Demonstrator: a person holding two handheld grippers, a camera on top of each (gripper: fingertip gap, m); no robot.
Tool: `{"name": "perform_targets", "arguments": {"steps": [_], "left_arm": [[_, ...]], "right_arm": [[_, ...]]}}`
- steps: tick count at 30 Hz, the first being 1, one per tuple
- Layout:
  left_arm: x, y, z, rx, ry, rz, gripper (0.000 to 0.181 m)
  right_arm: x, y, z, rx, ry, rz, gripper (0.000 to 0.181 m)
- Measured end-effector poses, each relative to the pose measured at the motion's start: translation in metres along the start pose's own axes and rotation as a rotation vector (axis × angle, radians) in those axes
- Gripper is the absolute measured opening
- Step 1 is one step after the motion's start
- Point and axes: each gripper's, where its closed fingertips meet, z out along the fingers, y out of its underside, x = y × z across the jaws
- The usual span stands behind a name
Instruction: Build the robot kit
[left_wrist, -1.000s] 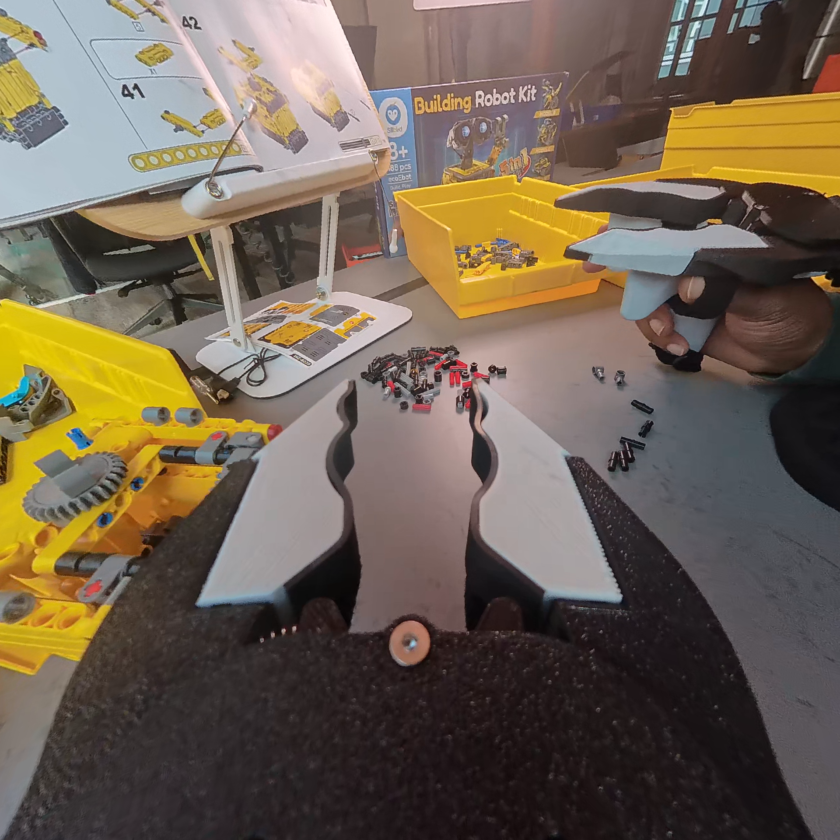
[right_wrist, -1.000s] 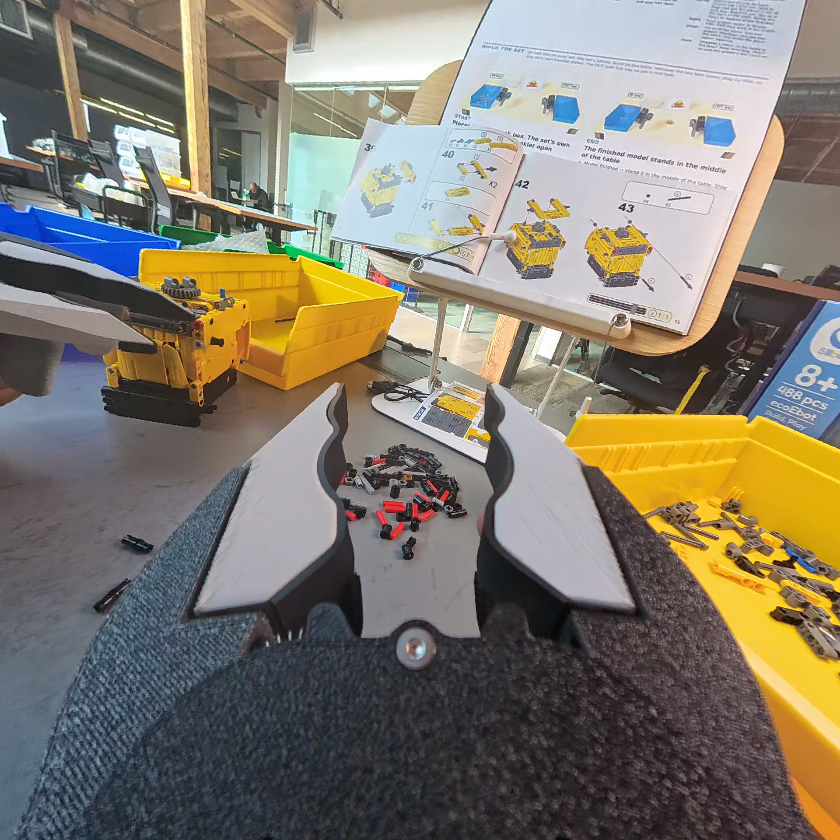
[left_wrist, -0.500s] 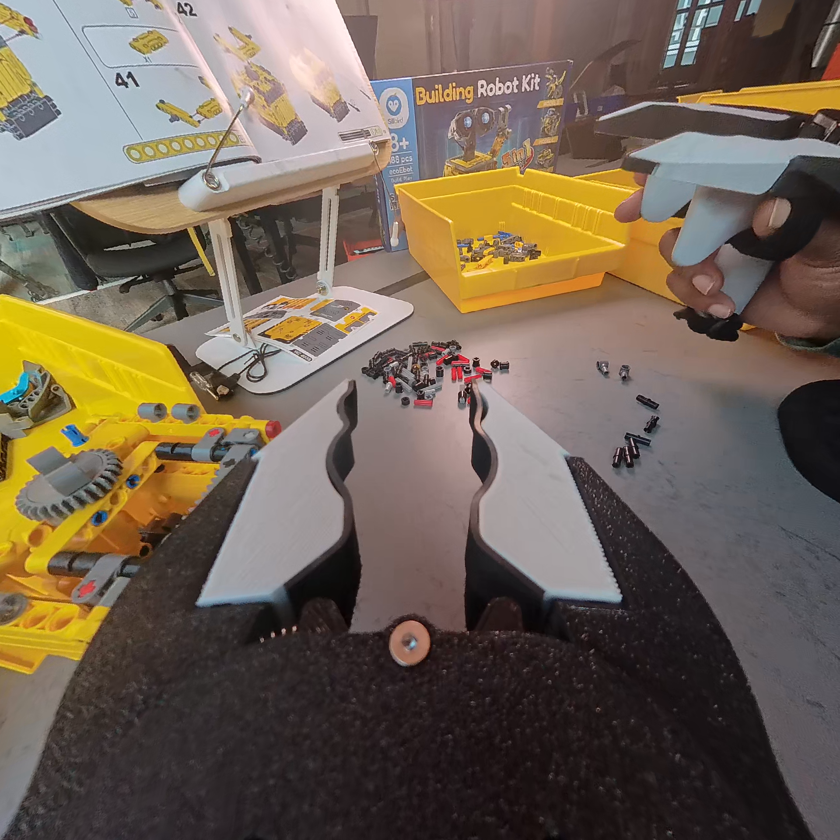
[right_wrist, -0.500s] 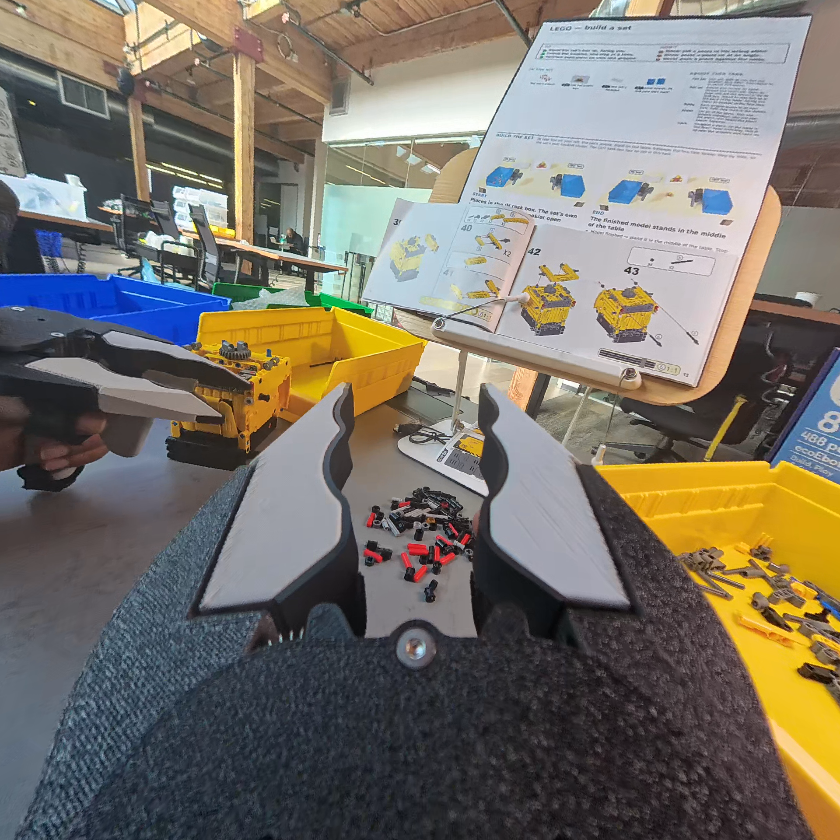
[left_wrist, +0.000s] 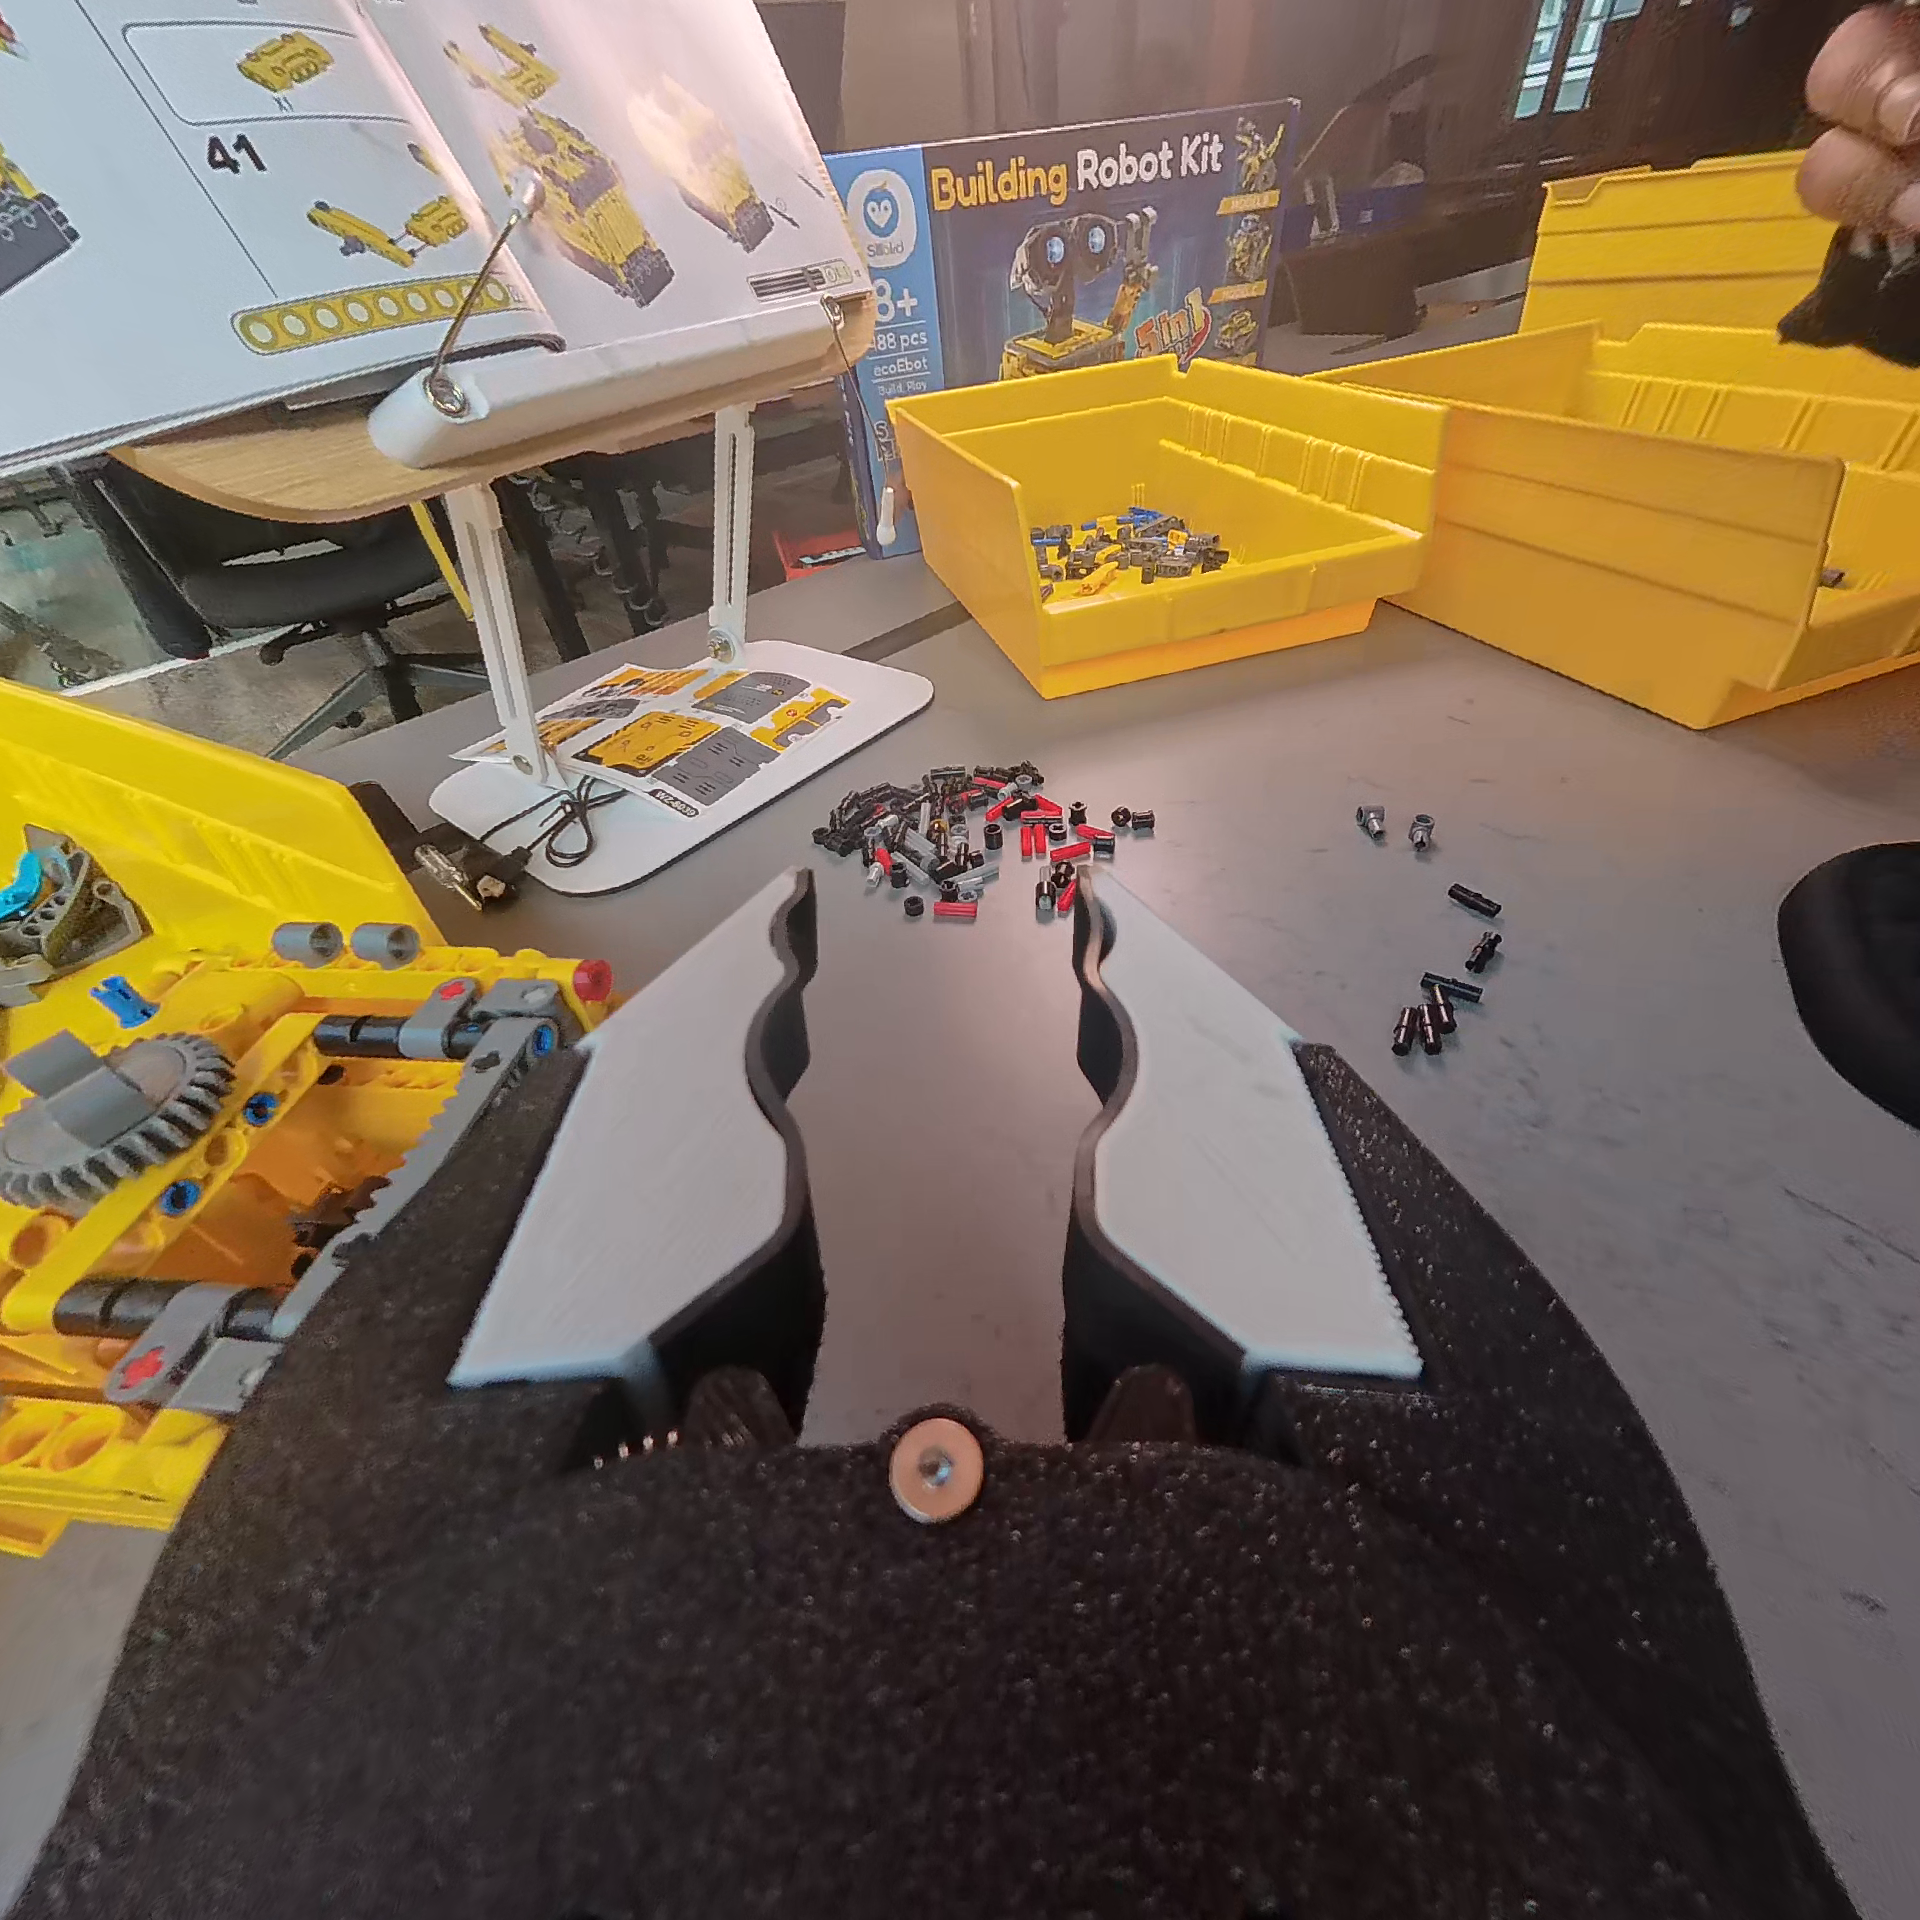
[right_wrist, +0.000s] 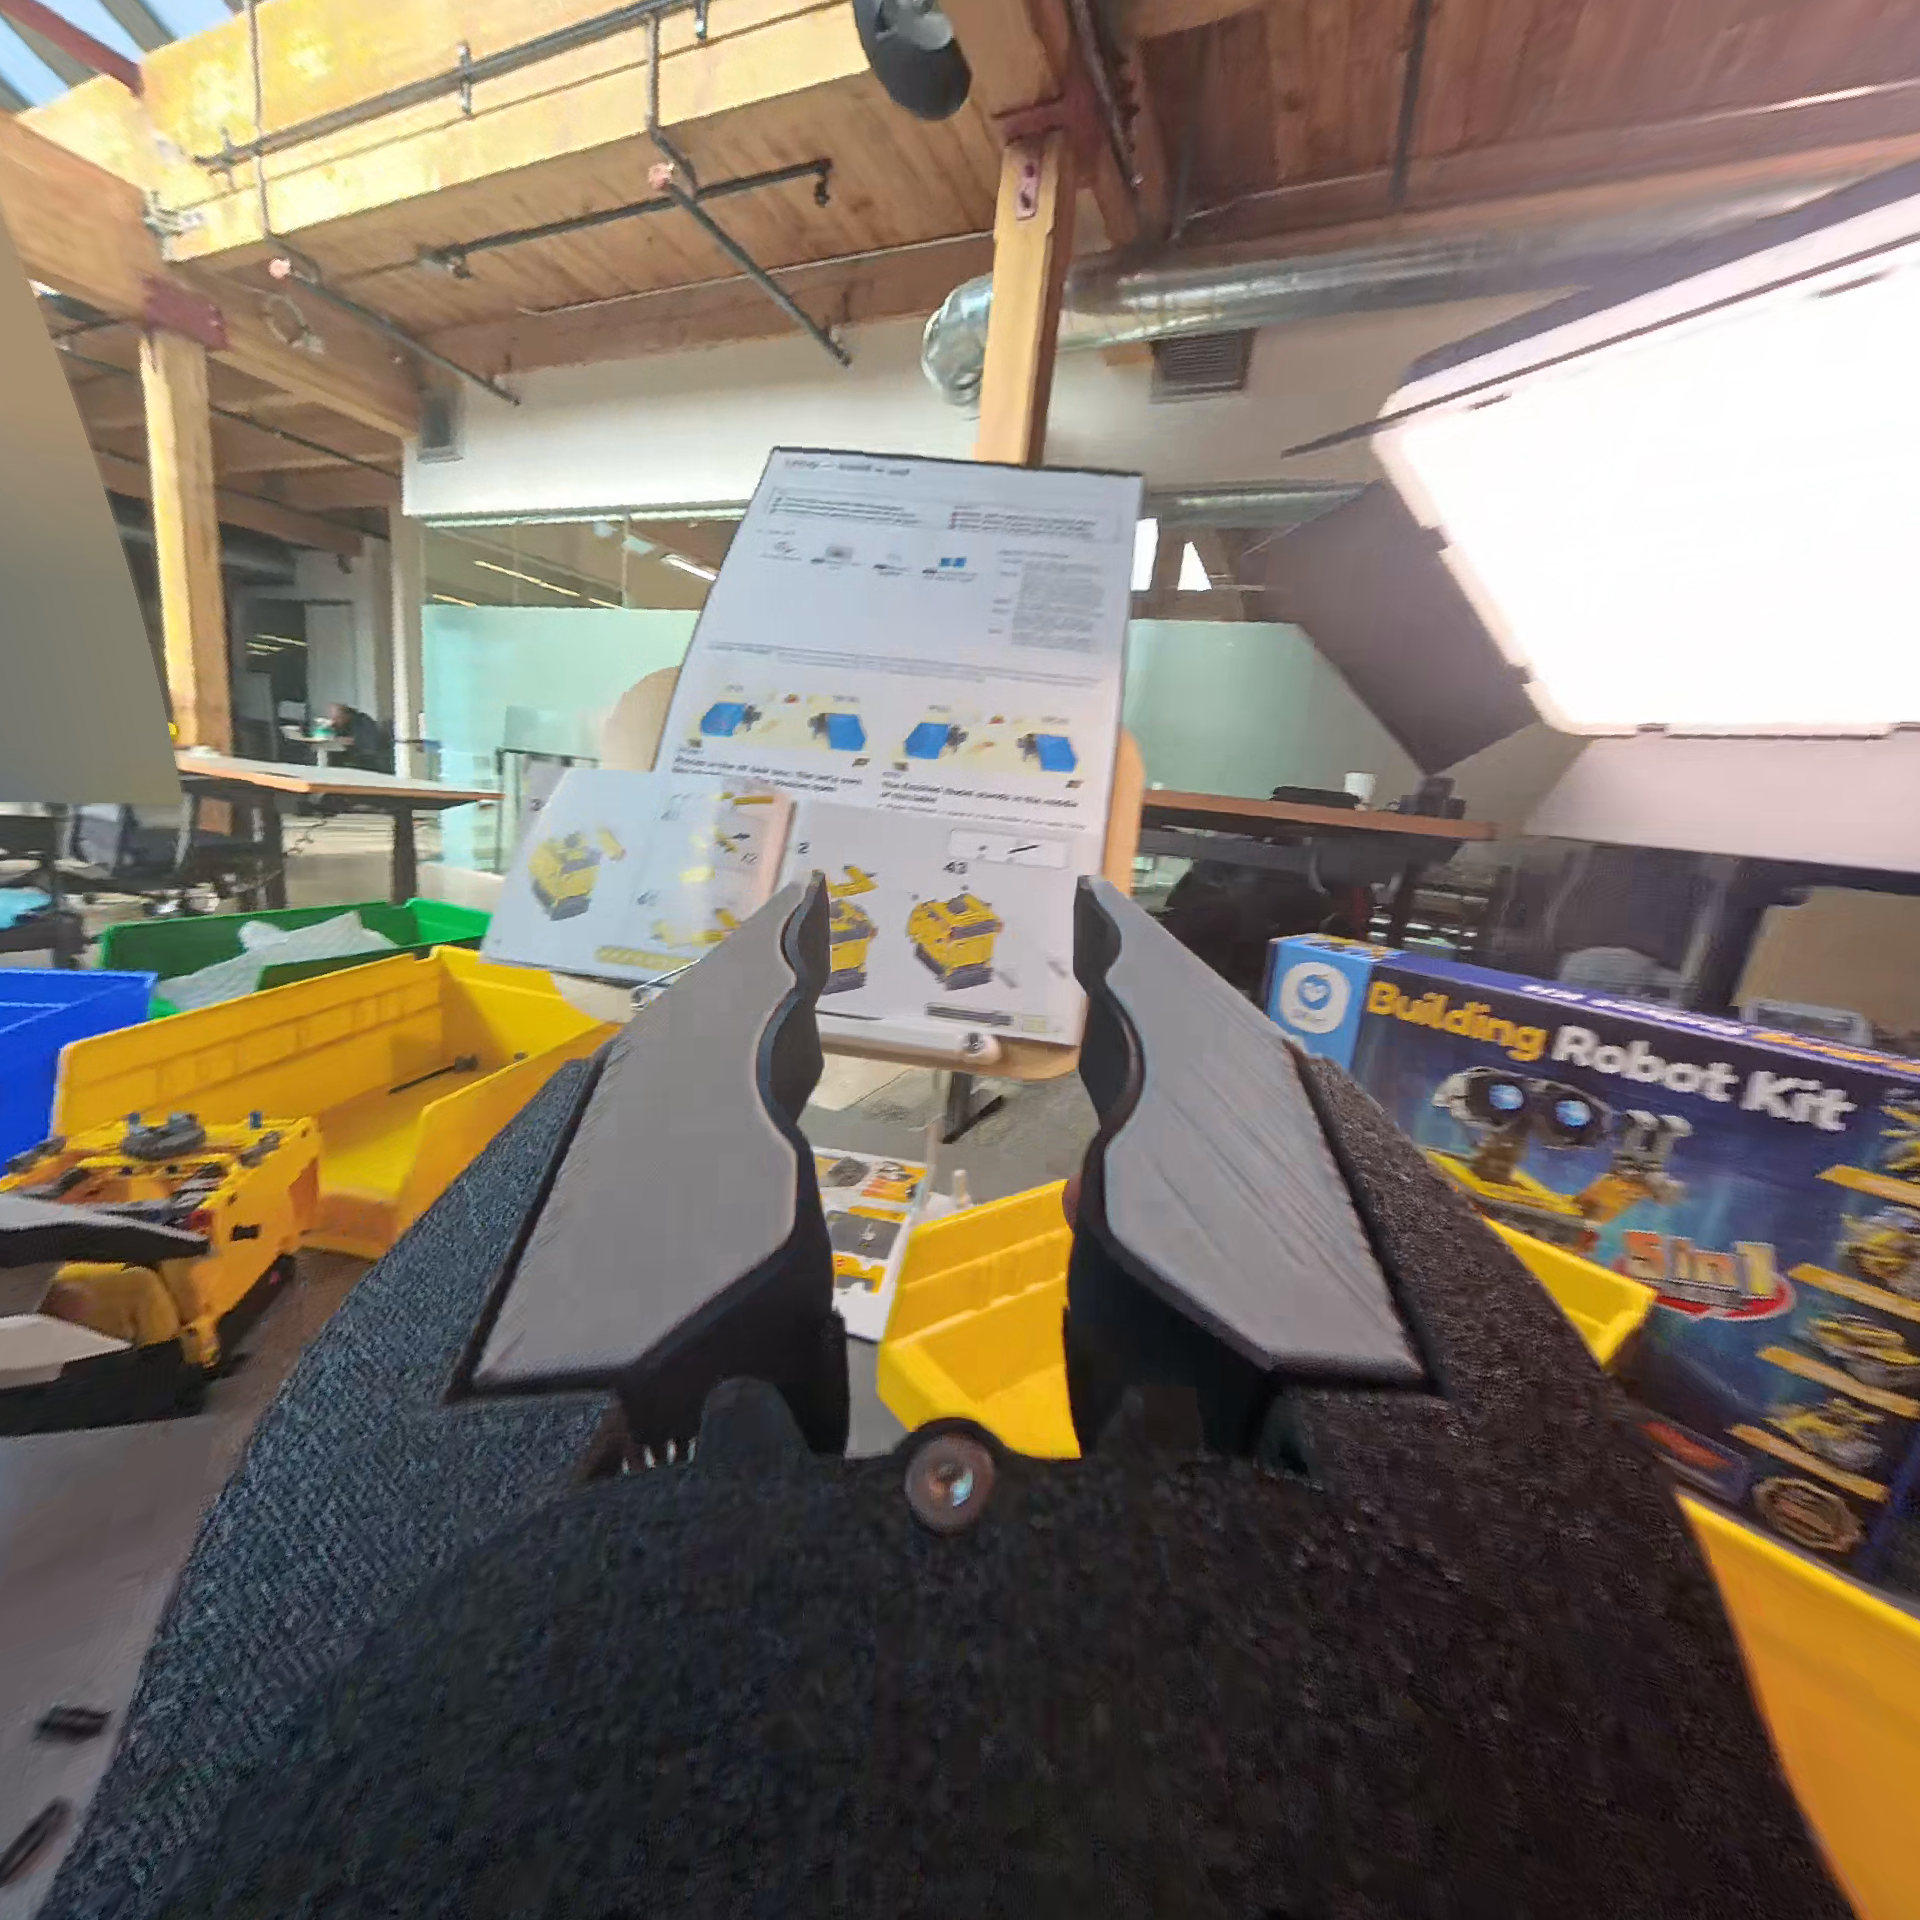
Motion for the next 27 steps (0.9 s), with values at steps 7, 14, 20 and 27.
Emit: {"name": "perform_targets", "arguments": {"steps": [7,14,20,27], "left_arm": [[0.004,0.001,0.001,-0.011,0.008,0.016,0.049],[0.008,0.006,0.005,-0.036,0.017,0.029,0.049],[0.006,0.008,0.006,-0.05,0.007,0.023,0.049],[0.007,0.01,0.007,-0.064,-0.008,0.049,0.049]], "right_arm": [[0.133,-0.031,-0.053,-0.254,0.307,-0.334,0.016],[0.215,0.063,-0.106,-0.938,0.161,-0.506,0.0],[0.224,0.133,-0.138,-1.303,-0.114,-0.553,0.014],[0.164,0.199,-0.143,-1.433,-0.515,-0.45,0.029]]}}
